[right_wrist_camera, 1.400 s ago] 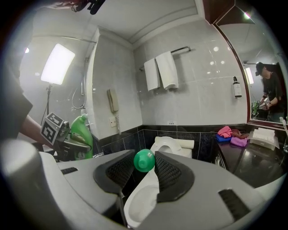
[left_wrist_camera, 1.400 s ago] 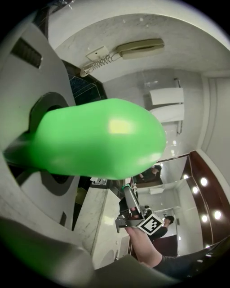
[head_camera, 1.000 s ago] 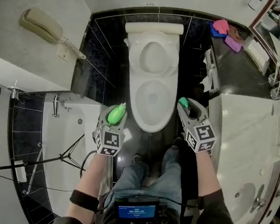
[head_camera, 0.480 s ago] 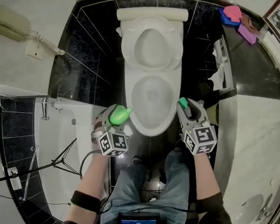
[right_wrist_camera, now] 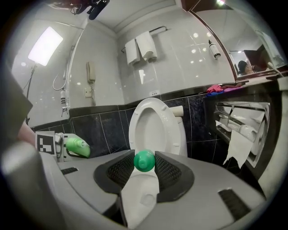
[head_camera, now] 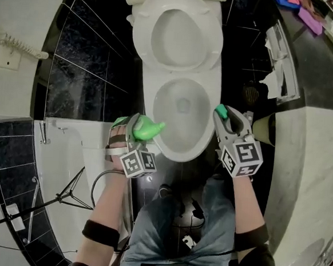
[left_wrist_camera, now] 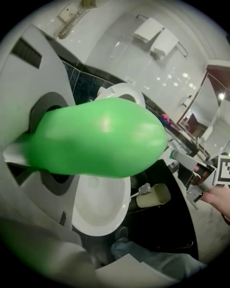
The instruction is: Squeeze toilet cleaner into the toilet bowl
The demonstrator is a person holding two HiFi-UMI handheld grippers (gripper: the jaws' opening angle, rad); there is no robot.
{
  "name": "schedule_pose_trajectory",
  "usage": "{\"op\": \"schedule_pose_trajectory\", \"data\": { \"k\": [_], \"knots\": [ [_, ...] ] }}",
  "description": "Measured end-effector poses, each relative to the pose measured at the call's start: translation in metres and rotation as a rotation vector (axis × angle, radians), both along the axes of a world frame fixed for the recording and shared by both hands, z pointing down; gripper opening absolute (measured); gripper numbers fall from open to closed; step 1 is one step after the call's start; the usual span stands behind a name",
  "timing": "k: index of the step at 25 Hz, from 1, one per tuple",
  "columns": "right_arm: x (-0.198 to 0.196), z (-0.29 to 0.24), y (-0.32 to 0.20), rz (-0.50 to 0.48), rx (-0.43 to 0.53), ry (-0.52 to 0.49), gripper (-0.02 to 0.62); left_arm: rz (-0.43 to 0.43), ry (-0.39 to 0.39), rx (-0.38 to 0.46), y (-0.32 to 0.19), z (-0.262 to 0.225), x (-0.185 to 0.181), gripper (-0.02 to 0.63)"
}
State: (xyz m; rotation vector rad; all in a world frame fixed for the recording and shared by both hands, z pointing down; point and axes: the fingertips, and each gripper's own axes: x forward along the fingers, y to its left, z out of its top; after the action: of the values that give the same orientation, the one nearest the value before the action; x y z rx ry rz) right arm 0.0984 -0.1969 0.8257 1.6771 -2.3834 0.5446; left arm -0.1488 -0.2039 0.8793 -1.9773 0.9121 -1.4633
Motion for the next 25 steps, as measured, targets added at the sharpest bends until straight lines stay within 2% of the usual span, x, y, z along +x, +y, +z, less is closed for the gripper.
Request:
{"op": "schedule_pose_trajectory", "data": {
  "k": [4,8,13,25],
  "knots": [
    [0.005,0.026,-0.004,0.014,0.003,-0.021,0.150,0.045,-0.072,0.004,-0.007,0.031,0.007,0.175],
    [0.012,0.051,-0.009,0.029,0.027,-0.031,0.151,0.120,-0.178,0.024,-0.013,0.057,0.011,0.175],
    [0.016,0.077,-0.008,0.052,0.014,-0.077,0.150,0.217,-0.301,0.029,-0.014,0.089,0.011,0.173],
    [0.028,0.119,-0.001,0.080,0.018,-0.100,0.150,0.296,-0.397,0.005,-0.008,0.135,0.016,0.173]
  ]
}}
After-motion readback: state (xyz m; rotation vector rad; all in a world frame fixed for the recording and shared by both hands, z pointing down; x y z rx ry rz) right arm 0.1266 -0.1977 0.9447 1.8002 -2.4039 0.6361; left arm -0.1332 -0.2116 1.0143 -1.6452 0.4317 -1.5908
